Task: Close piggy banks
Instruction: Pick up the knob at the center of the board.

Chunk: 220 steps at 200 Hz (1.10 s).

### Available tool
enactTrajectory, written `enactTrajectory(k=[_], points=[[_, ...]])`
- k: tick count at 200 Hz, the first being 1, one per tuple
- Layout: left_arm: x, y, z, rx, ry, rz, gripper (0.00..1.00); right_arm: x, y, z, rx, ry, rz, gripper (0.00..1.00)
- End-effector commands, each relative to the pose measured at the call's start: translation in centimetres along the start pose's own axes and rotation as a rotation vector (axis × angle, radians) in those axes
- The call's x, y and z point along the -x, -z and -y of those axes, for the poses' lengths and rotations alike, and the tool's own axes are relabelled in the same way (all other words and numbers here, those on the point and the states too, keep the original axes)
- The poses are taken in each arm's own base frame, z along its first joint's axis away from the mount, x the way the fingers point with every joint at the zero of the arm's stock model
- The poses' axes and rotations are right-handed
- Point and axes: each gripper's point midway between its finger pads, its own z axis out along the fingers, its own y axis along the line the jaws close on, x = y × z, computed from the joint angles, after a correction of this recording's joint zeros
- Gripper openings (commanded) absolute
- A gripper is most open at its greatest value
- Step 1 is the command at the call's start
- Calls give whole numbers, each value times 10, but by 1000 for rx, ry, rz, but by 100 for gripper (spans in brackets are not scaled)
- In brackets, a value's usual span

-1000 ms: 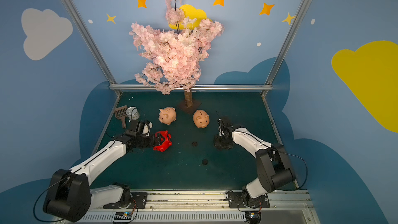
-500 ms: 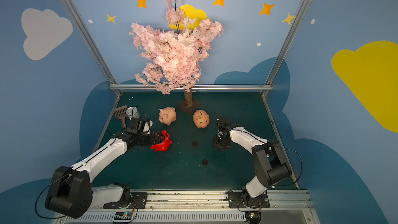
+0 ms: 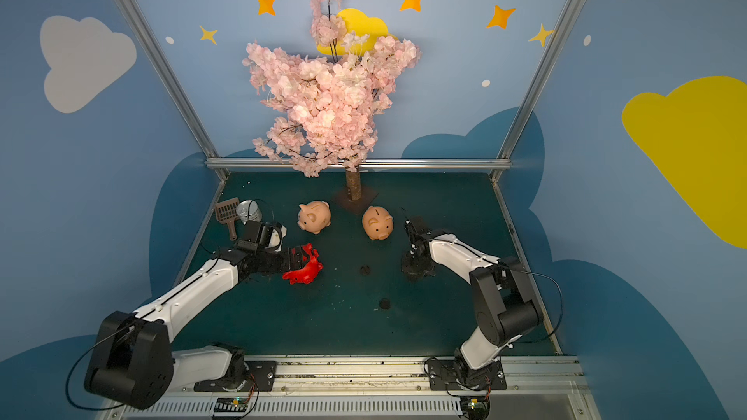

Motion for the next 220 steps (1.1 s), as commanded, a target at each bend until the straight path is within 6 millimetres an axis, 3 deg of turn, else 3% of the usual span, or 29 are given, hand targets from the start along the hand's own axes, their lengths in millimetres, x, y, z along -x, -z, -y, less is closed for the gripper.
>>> enactTrajectory(k=[1, 130, 220], points=[[1, 3, -2, 16, -6, 2, 99, -2, 0, 7, -47, -15, -7, 22], [1, 3, -5, 31, 1, 8, 99, -15, -21, 14, -83, -37, -82, 21], [1, 3, -7, 37, 3, 9, 99, -31, -32, 20, -113, -7, -172, 5]])
